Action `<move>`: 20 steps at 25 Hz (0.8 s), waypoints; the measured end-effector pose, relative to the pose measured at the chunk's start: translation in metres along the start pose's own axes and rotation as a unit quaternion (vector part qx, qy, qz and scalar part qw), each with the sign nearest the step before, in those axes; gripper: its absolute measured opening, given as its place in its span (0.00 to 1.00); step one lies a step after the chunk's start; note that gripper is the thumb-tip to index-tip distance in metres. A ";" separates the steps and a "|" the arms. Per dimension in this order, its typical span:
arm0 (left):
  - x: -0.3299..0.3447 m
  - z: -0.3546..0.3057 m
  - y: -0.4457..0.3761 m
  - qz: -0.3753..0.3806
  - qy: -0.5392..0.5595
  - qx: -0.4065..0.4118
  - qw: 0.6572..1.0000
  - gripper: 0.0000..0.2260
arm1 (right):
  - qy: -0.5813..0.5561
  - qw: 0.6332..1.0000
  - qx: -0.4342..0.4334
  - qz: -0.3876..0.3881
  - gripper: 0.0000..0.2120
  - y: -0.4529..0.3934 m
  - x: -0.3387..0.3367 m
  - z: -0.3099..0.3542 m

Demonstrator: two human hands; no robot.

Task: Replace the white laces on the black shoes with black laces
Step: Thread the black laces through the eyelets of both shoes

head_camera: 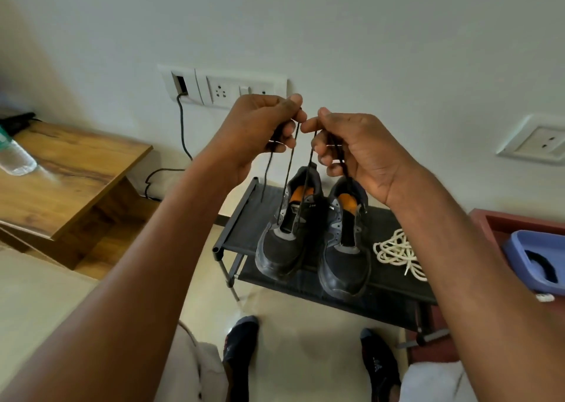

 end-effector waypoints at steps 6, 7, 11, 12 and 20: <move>0.004 -0.074 -0.004 -0.029 -0.004 0.041 0.999 0.15 | 0.019 0.992 -0.098 -0.074 0.13 0.014 0.004 0.065; 0.005 -0.086 -0.005 -0.034 -0.014 0.043 0.998 0.14 | 0.016 0.990 -0.109 -0.083 0.13 0.017 0.005 0.075; 0.003 -0.131 -0.004 -0.055 -0.075 0.051 0.994 0.14 | 0.023 0.987 -0.121 -0.107 0.12 0.027 0.011 0.111; 0.002 -0.141 -0.004 -0.066 -0.090 0.056 0.992 0.14 | 0.042 0.985 -0.121 -0.115 0.12 0.028 0.012 0.121; -0.002 -0.192 0.004 -0.091 -0.058 0.099 0.989 0.13 | 0.046 0.976 -0.141 -0.161 0.12 0.041 0.015 0.198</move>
Point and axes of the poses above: each hand's wrist, its own y-axis away from the middle knuckle, its own x-axis out of the palm, z = x × y, the point moved 1 cm from there along -y, towards the middle knuckle, and after that the axes turned 10 degrees about -z, right-handed, at the moved point
